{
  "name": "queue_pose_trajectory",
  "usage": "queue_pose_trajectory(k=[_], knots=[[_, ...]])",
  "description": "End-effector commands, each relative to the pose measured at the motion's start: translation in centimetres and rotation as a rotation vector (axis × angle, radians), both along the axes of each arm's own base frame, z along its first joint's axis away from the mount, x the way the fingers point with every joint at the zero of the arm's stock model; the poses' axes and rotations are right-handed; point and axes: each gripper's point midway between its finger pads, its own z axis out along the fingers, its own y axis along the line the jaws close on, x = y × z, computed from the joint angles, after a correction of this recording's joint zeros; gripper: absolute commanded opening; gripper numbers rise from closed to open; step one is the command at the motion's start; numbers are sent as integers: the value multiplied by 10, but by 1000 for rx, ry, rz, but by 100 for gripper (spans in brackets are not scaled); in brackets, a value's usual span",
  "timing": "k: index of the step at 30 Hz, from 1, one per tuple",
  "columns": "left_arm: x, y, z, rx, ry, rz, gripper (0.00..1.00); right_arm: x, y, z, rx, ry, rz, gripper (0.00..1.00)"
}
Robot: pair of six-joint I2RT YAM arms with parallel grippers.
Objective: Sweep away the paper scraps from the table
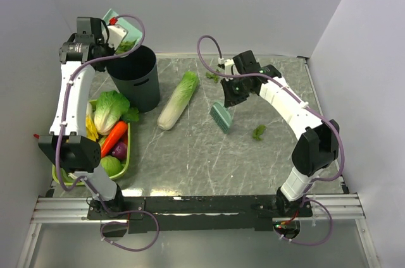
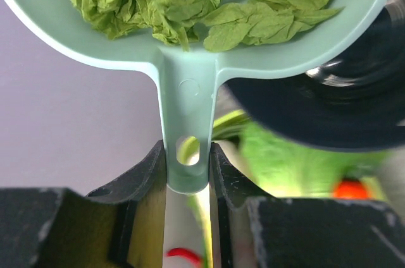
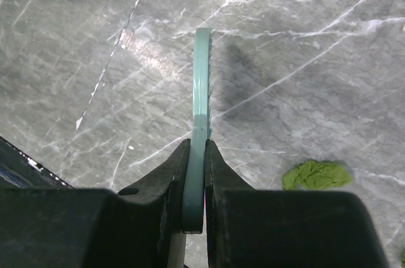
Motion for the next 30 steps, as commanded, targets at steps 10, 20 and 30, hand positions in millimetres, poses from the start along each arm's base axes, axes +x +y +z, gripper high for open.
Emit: queue_pose_trajectory(k=[10, 20, 30], knots=[[16, 79, 42, 465, -125, 7, 1, -8, 12, 6, 15, -36, 66, 0], [23, 84, 48, 565, -102, -37, 1, -10, 13, 3, -1, -39, 79, 0], [27, 102, 78, 738, -123, -100, 1, -9, 15, 1, 0, -29, 84, 0]])
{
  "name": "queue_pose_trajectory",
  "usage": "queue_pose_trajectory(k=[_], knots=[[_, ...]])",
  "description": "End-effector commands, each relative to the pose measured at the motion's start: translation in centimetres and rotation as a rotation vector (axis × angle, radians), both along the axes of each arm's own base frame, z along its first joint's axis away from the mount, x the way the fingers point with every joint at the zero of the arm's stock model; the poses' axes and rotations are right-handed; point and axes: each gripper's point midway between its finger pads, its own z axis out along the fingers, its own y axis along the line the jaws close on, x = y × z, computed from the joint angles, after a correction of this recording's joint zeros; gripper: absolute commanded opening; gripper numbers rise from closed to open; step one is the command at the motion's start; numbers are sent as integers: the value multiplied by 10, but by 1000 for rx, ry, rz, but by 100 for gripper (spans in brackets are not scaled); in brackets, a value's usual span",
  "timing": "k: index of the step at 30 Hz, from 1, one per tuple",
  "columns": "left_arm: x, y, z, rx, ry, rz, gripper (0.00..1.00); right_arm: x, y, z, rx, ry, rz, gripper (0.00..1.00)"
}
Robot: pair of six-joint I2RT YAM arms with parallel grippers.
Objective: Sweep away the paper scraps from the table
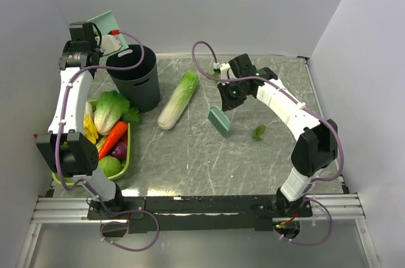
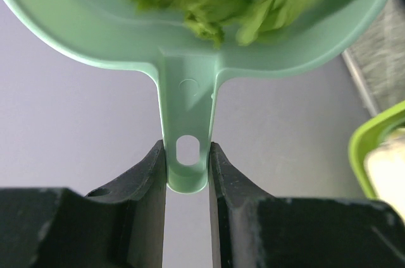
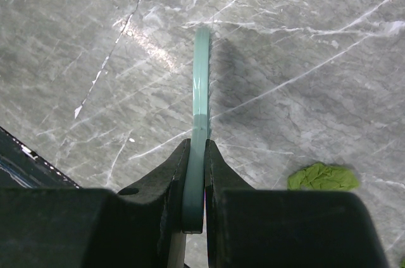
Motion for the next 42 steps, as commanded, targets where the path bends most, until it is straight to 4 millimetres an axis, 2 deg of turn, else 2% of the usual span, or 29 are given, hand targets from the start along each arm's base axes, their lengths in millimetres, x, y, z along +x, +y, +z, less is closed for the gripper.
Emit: queue_pose_trajectory(k=[1, 2, 6, 16, 22, 29, 32, 33, 34, 37, 42], knots=[[-2, 15, 51, 113, -93, -23, 1, 2, 7, 11, 19, -43, 22, 0], [-1, 15, 59, 129, -101, -30, 1, 3, 7, 11, 19, -41, 22, 0], [4, 16, 69, 160, -99, -55, 1, 3, 8, 11, 19, -43, 26, 0], [6, 13, 72, 339, -35, -154, 1, 0, 5, 12, 12, -51, 30, 0], [14, 12, 95, 417, -64, -176, 1, 0, 5, 12, 8, -57, 32, 0], [14, 17, 102, 416, -75, -155, 1, -1, 4, 11, 2, -57, 34, 0], [11, 17, 90, 399, -32, -158, 1, -2, 4, 10, 6, -52, 35, 0], [7, 16, 96, 412, -49, -159, 1, -2, 5, 10, 7, -51, 37, 0], [8, 17, 87, 430, -33, -166, 1, -2, 5, 10, 7, -50, 36, 0], [6, 19, 96, 425, -61, -153, 1, -1, 7, 11, 7, -52, 38, 0], [7, 23, 98, 405, -60, -130, 1, 0, 10, 10, 7, -52, 44, 0]])
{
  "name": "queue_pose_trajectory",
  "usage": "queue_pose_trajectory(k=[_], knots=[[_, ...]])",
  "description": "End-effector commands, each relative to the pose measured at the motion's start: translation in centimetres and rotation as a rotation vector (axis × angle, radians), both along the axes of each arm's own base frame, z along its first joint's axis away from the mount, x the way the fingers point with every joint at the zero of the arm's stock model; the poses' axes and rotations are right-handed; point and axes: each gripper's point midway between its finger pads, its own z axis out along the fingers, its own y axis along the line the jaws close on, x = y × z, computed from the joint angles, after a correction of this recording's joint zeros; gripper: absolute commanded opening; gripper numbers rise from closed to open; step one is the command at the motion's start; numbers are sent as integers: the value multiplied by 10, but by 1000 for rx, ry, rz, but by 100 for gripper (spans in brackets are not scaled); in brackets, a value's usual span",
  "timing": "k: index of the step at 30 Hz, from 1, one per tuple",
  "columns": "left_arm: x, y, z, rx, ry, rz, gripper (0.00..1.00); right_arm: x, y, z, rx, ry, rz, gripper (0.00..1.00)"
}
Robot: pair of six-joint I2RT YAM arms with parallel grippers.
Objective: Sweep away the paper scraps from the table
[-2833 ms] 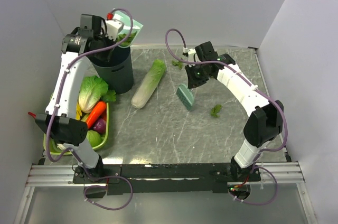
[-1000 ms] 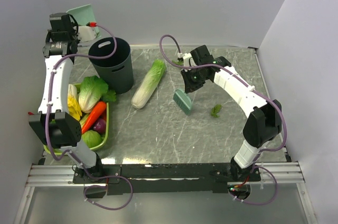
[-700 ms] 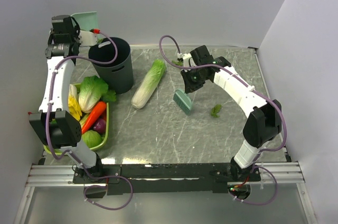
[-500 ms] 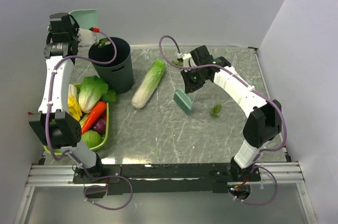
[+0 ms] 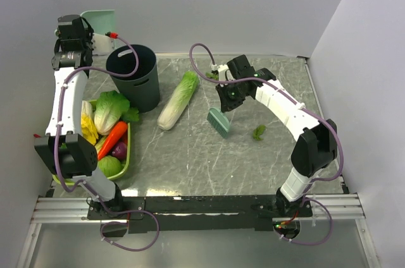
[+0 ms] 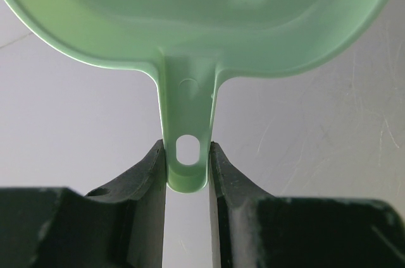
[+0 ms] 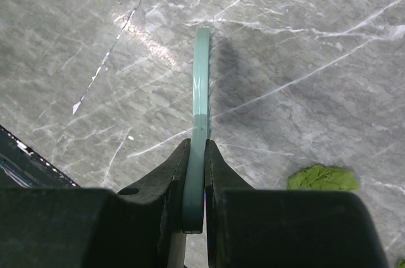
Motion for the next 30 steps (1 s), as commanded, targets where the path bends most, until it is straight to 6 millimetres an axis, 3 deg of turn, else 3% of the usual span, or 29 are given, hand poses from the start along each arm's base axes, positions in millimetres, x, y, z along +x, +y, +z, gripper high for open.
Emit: queue_pose_trajectory(k=[1, 5, 8, 12, 13, 14, 17, 19, 21, 25, 26, 28, 29, 30], knots=[[-9, 4, 31, -9, -82, 17, 1, 3, 6, 12, 18, -48, 15, 0], [-14, 1, 38, -22, -138, 9, 1, 2, 6, 12, 12, -51, 21, 0], [-14, -20, 41, -138, -172, -30, 1, 3, 6, 15, 9, -64, 23, 0], [-22, -59, 38, -347, -217, -56, 1, 12, 2, 30, -1, -123, 20, 0], [-21, -89, 36, -385, -203, -115, 1, 17, -3, 34, -10, -142, 7, 0], [-29, -101, 33, -416, -185, -129, 1, 23, -6, 40, -5, -165, -1, 0], [-47, -151, 13, -520, -109, -201, 1, 52, -18, 67, 48, -245, -22, 0], [-59, -184, -12, -580, -36, -240, 1, 79, -33, 85, 67, -328, -34, 0], [-78, -202, -43, -631, 67, -246, 1, 108, -41, 102, 39, -468, -13, 0], [-125, -251, -102, -725, 334, -295, 1, 154, -48, 115, -71, -681, 79, 0], [-135, -257, -117, -763, 380, -275, 1, 166, -49, 107, -124, -715, 129, 0], [-157, -277, -140, -789, 504, -298, 1, 190, -48, 116, -164, -812, 155, 0], [-167, -281, -156, -805, 555, -277, 1, 204, -47, 102, -216, -822, 201, 0], [-174, -286, -165, -812, 592, -274, 1, 218, -47, 115, -247, -877, 203, 0]])
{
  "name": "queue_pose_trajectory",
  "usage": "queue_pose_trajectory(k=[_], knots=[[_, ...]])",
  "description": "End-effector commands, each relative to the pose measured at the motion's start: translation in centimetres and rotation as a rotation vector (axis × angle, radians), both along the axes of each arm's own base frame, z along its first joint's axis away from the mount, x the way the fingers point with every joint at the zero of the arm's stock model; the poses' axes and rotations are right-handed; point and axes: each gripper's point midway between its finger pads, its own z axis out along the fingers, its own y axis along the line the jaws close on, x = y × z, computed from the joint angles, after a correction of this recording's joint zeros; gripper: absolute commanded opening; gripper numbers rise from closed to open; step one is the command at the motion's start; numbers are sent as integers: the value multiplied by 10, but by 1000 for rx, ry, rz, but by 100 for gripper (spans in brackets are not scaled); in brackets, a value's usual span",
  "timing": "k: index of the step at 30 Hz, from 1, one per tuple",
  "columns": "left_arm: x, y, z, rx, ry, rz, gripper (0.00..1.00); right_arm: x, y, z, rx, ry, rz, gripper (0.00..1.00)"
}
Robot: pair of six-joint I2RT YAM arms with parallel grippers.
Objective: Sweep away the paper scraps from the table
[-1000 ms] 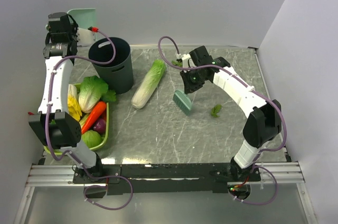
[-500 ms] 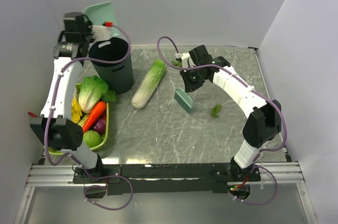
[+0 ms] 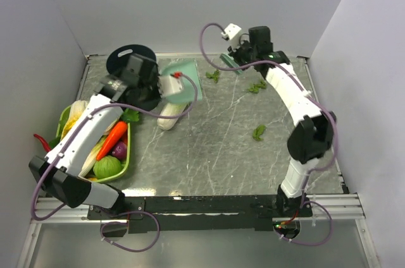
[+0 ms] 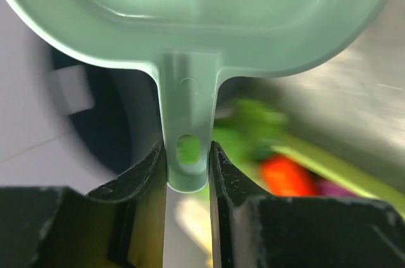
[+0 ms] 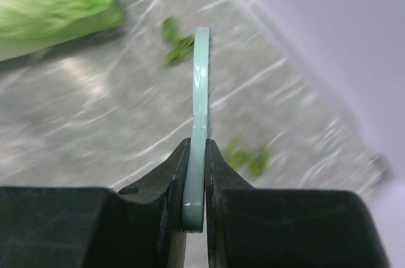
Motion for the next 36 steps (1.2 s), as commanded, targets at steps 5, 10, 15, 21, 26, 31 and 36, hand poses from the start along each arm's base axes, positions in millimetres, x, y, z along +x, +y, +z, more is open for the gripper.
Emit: queue_pose_trajectory(k=[5, 10, 15, 21, 26, 31, 36], knots=[[-91, -24, -105, 18, 450, -69, 1, 127, 16, -2, -363, -371, 154, 0], [-116, -29, -142, 10, 569, -104, 1, 163, 42, -6, -501, -562, 335, 0], [-135, -20, -174, 44, 678, -68, 1, 162, 65, -44, -616, -622, 585, 0], [-144, -22, -180, 4, 699, -41, 1, 128, 67, -93, -667, -502, 793, 0], [-144, -22, -187, 0, 710, -15, 1, 94, 53, -112, -685, -384, 870, 0], [-136, -27, -190, -9, 700, 0, 1, 42, 36, -99, -709, -327, 939, 0], [-129, -27, -196, 6, 695, 16, 1, -50, 11, -95, -677, -156, 1035, 0]])
